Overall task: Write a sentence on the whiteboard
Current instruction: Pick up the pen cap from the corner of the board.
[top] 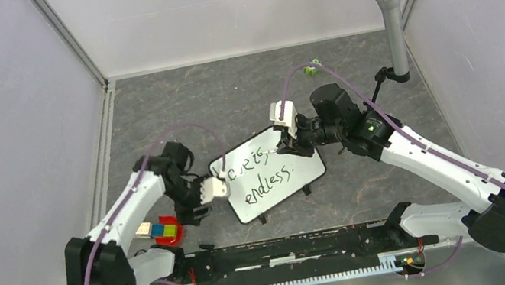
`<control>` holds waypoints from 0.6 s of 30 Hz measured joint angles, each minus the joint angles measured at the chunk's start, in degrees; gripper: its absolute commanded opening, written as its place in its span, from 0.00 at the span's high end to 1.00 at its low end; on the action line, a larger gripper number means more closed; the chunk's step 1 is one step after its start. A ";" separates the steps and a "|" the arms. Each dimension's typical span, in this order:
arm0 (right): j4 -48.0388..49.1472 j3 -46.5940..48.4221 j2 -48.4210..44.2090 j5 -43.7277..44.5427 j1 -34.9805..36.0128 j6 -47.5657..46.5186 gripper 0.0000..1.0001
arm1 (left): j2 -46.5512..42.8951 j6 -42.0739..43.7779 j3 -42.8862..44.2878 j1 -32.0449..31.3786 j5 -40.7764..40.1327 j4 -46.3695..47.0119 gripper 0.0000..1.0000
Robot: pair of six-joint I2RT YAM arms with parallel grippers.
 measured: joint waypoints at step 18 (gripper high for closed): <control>0.00 -0.28 0.02 1.84 -0.20 -0.66 1.00 | -8.46 -16.20 -16.63 -33.57 -11.45 9.38 0.31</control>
